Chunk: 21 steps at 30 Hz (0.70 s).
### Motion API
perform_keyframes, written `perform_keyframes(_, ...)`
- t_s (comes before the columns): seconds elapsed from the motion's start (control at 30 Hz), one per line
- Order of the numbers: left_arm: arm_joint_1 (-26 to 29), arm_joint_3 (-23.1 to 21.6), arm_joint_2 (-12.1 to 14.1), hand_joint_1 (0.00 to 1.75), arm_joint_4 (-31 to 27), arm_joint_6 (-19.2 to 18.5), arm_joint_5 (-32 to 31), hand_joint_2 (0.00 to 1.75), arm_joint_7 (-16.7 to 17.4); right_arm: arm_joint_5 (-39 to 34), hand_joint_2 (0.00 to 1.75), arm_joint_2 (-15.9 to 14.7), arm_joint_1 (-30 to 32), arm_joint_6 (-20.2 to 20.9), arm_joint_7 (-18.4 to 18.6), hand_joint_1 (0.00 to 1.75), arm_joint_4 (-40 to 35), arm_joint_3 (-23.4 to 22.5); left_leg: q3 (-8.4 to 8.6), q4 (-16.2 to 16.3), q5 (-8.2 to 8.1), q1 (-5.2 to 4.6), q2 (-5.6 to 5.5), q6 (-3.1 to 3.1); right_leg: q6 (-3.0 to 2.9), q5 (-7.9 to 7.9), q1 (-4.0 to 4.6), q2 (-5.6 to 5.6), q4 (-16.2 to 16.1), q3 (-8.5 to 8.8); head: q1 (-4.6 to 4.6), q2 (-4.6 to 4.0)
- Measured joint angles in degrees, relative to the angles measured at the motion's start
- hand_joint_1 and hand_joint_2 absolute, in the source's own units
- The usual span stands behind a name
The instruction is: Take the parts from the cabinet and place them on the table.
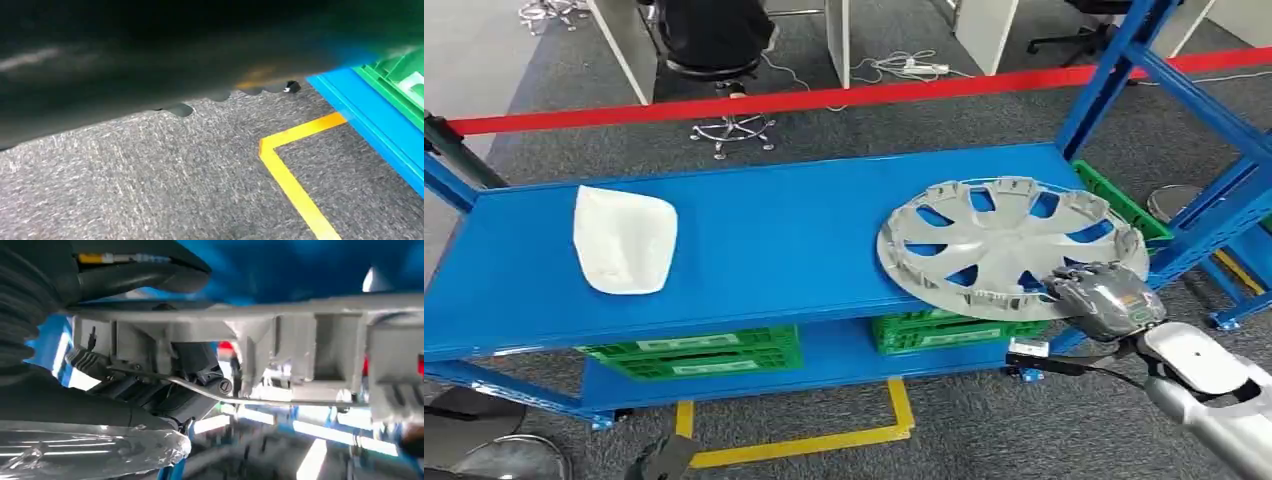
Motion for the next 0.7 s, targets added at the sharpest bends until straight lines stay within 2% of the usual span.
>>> perform_keyframes(0.03, 0.0, 0.0, 0.0, 0.0, 0.0, 0.0, 0.0, 0.0, 0.0, 0.4, 1.75, 0.3, -0.4, -0.3, 0.4, 1.75, -1.2, -0.2, -0.34, 1.1, -1.12, 0.08, 0.04, -0.42, -0.19, 0.07, -0.02, -0.07, 0.0, 0.02, -0.04, 0.0)
perform_keyframes(0.07, 0.0, 0.0, -0.1, 0.0, 0.0, 0.0, 0.1, 0.0, -0.1, 1.2, 1.75, 0.5, -0.7, -0.9, 0.6, 1.75, -2.0, -0.2, -1.55, 3.9, -3.06, 0.12, 0.04, -0.72, -0.55, 0.03, -0.02, -0.2, 0.0, 0.02, -0.24, 0.0)
perform_keyframes(0.13, 0.1, 0.0, -0.1, 0.0, 0.0, 0.0, 0.2, 0.0, -0.2, 3.9, 1.75, 1.3, -0.9, -3.6, 1.2, 1.75, -3.9, -0.1, -5.72, 13.0, -7.28, 0.24, 0.04, -1.08, -0.75, -0.03, 0.11, -0.38, 0.0, -0.02, -0.2, 0.0)
perform_keyframes(0.17, 0.3, 0.0, -0.2, 0.0, 0.0, 0.0, 0.3, 0.0, -0.2, 5.0, 1.75, 1.9, -1.1, -4.8, 1.4, 1.75, -4.9, 0.1, -7.31, 16.3, -8.19, 0.28, 0.04, -1.11, -0.8, -0.07, 0.19, -0.37, 0.0, -0.02, -0.2, 0.0)
perform_keyframes(0.2, 0.4, 0.0, -0.2, 0.0, 0.0, 0.0, 0.3, 0.0, -0.3, 6.3, 1.75, 2.7, -1.4, -6.1, 1.8, 1.75, -6.3, 0.3, -7.7, 16.8, -7.57, 0.28, 0.04, -1.06, -0.87, -0.12, 0.25, -0.31, 0.0, 0.01, -0.18, 0.0)
perform_keyframes(0.23, 0.4, 0.0, -0.2, 0.0, 0.0, 0.0, 0.3, 0.0, -0.4, 7.5, 1.75, 3.4, -1.7, -7.0, 2.2, 1.75, -7.4, 0.6, -7.12, 15.3, -5.83, 0.27, 0.04, -0.9, -0.91, -0.14, 0.32, -0.22, 0.1, 0.05, -0.22, 0.0)
perform_keyframes(0.27, 0.3, 0.0, -0.3, 0.0, 0.0, 0.1, 0.3, 0.0, -0.5, 8.7, 1.75, 4.3, -2.2, -7.9, 2.7, 1.75, -8.6, 1.0, -5.63, 11.9, -3.35, 0.24, 0.04, -0.64, -0.92, -0.17, 0.4, -0.13, 0.1, 0.17, -0.2, 0.0)
perform_keyframes(0.3, 0.2, 0.0, -0.3, 0.0, 0.0, 0.1, 0.3, 0.0, -0.6, 10.1, 1.75, 5.1, -2.8, -8.9, 3.3, 1.75, -9.9, 1.5, -3.27, 6.8, -0.3, 0.13, 0.03, -0.21, -0.95, -0.25, 0.45, -0.07, 0.1, 0.39, -0.22, 0.0)
perform_keyframes(0.33, 0.2, 0.0, -0.3, 0.0, 0.0, 0.1, 0.3, 0.0, -0.7, 11.4, 1.75, 5.8, -3.5, -9.5, 3.8, 1.75, -10.9, 2.2, -1.44, 2.6, 1.78, -0.08, 0.02, 0.36, -0.96, -0.35, 0.4, -0.03, 0.1, 0.42, -0.18, 0.0)
perform_keyframes(0.37, 0.1, 0.0, -0.3, 0.0, 0.0, 0.1, 0.3, 0.0, -0.8, 12.2, 1.75, 6.4, -4.1, -9.7, 4.1, 1.75, -11.5, 2.9, -1.0, 1.4, 1.4, -0.27, 0.05, 0.61, -0.75, -0.46, 0.85, 0.05, 0.3, 0.12, -0.15, 0.0)
perform_keyframes(0.43, -0.1, 0.0, -0.5, 0.0, 0.0, 0.2, 0.3, 0.0, -0.8, 12.6, 1.75, 7.2, -4.5, -9.7, 4.2, 1.75, -12.6, 3.9, -0.85, 0.1, 0.57, -0.3, 0.06, 0.67, -0.41, -0.26, 0.71, 0.03, 0.3, -0.57, -0.13, 0.0)
perform_keyframes(0.5, 0.0, 0.1, -0.6, 0.0, 0.0, 0.3, 0.3, 0.0, -0.8, 12.7, 1.75, 7.9, -5.2, -9.7, 4.2, 1.75, -13.6, 4.9, -0.66, -0.7, 0.89, -0.01, 0.06, 1.1, 0.14, -0.31, 0.79, -0.12, 0.1, -0.49, -0.22, 0.0)
perform_keyframes(0.53, -0.1, 0.1, -0.7, 0.0, 0.0, 0.3, 0.3, 0.0, -0.8, 12.7, 1.75, 8.1, -5.5, -9.7, 4.2, 1.75, -13.8, 5.3, -0.36, -1.0, 1.06, 0.22, 0.07, 1.29, 0.33, -1.05, 0.69, -0.11, 0.9, -1.09, -0.07, 0.0)
perform_keyframes(0.57, -0.2, 0.1, -0.7, 0.0, 0.0, 0.3, 0.3, 0.0, -0.8, 12.7, 1.75, 8.1, -5.9, -9.7, 4.2, 1.75, -14.0, 5.7, -0.3, -0.9, 1.01, 0.3, 0.04, 1.47, 0.56, -2.59, 0.67, -0.14, 3.5, -2.32, 0.09, 0.0)
perform_keyframes(0.63, -0.3, 0.1, -0.9, 0.0, 0.0, 0.3, 0.3, 0.0, -0.8, 12.7, 1.75, 8.3, -6.1, -9.7, 4.3, 1.75, -14.1, 6.2, -0.26, -0.9, 0.91, 0.27, 0.01, 1.64, 0.88, -6.43, 0.5, -0.11, 12.3, -6.74, 0.04, 0.0)
perform_keyframes(0.67, -0.3, 0.1, -0.9, 0.0, 0.0, 0.3, 0.3, 0.0, -0.8, 12.7, 1.75, 8.4, -6.1, -9.7, 4.3, 1.75, -14.2, 6.5, -0.25, -0.9, 0.86, 0.26, 0.02, 1.71, 1.06, -7.72, 0.46, -0.12, 16.4, -8.99, 0.11, 0.0)
perform_keyframes(0.7, -0.2, 0.1, -1.0, 0.0, 0.0, 0.3, 0.3, 0.0, -0.8, 12.7, 1.75, 8.4, -6.1, -9.7, 4.3, 1.75, -14.2, 6.8, -0.18, -0.9, 0.83, 0.26, 0.01, 1.68, 1.18, -7.47, 0.37, -0.14, 18.0, -10.04, 0.07, 0.0)
